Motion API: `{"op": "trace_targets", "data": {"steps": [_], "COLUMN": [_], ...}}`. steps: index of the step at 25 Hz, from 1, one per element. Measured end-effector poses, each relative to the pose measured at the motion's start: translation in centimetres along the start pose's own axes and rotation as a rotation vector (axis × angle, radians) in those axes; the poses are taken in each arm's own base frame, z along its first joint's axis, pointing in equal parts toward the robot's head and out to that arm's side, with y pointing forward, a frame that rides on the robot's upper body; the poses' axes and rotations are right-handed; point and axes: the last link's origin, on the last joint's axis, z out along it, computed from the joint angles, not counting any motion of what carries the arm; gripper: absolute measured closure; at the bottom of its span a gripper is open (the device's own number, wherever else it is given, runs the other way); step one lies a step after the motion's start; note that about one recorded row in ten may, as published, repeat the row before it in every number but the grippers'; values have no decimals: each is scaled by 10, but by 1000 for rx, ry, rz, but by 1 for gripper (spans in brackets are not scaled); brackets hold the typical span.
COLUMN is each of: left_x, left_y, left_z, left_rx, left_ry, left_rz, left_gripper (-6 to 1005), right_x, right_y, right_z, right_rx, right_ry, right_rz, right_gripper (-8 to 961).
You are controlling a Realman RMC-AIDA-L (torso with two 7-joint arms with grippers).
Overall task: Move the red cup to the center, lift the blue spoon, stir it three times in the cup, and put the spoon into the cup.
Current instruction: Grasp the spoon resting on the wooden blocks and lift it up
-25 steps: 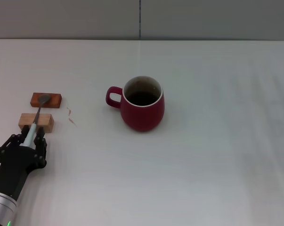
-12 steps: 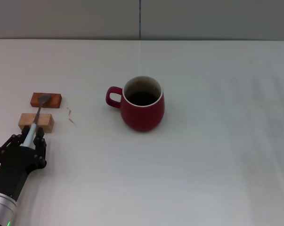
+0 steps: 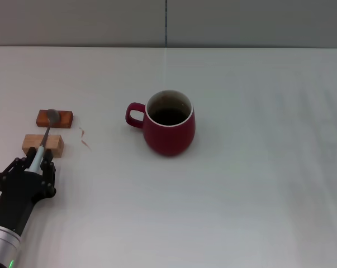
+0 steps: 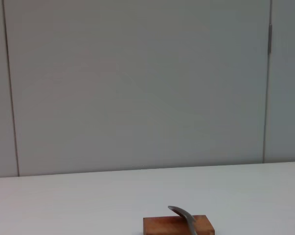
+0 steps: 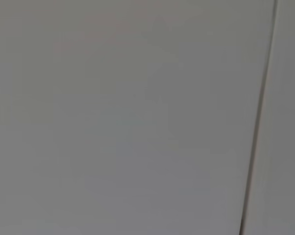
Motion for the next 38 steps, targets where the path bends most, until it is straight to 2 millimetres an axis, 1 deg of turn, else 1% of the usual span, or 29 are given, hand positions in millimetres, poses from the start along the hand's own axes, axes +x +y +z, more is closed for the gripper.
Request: {"op": "trace_targets", "data": {"steps": [10,38], "left_x": [0,0], "left_y": [1,2], "left_z": [1,4], "left_rx": [0,0], "left_ry": [2,-8], "left_rz": [-3,1], "left_gripper": [804,850], "right_x": [0,0], "right_y": [-1,-2], "right_z": [0,0], "right_rx": [0,0], "right_ry": [1,1], "right_rz": [-4,-6], "right_gripper": [336,337]}}
